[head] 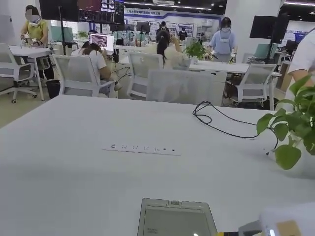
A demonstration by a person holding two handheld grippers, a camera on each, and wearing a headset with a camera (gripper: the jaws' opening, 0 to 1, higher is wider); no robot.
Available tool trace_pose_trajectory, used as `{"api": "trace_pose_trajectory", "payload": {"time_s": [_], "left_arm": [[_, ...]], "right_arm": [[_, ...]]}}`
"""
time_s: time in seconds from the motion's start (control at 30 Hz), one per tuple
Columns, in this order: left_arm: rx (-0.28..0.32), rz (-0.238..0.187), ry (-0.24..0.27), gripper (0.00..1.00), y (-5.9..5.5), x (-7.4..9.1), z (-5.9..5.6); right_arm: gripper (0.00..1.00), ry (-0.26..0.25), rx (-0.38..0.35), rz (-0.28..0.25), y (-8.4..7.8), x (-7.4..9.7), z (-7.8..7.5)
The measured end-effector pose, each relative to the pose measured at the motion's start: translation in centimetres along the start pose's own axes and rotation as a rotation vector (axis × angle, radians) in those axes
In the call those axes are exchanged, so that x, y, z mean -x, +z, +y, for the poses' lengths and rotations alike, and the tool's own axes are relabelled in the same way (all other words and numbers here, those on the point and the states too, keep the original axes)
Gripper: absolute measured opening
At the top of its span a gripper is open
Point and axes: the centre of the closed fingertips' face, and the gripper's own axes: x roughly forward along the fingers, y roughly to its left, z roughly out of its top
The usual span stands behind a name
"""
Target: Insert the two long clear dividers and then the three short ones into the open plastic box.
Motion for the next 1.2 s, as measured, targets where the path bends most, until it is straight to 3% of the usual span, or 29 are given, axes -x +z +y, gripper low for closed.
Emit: {"api": "trace_pose_trajectory", "payload": {"time_s": [0.4, 0.57, 0.87, 0.93, 1.0, 1.03, 1.2], "left_arm": [[0.081, -0.020, -0.053, 0.18, 0.3, -0.1, -1.0], [0.075, -0.025, -0.060, 0.07, 0.3, -0.1, -1.2], [0.110, -0.042, -0.074, 0.00, 0.5, -0.3, -1.5], [0.135, -0.044, -0.070, 0.00, 0.6, -0.3, -1.4], [0.218, -0.040, -0.072, 0.00, 0.5, -0.4, -1.4], [0.232, -0.033, -0.077, 0.00, 0.4, -0.4, -1.4], [0.341, -0.059, -0.077, 0.00, 0.7, -0.5, -1.0]], "right_arm": [[0.32, -0.004, 0.027, -0.038, 1.6, -0.6, 0.5], [0.32, -0.011, 0.032, -0.052, 2.1, -0.6, 0.5], [0.32, -0.027, 0.050, -0.050, 2.4, -0.6, 0.2], [0.32, -0.030, 0.051, -0.049, 2.4, -0.6, 0.1], [0.32, -0.035, 0.061, -0.044, 2.3, -0.7, 0.0], [0.32, -0.035, 0.063, -0.042, 2.3, -0.8, 0.0], [0.32, -0.057, 0.071, -0.046, 2.4, -0.8, -0.3]]}}
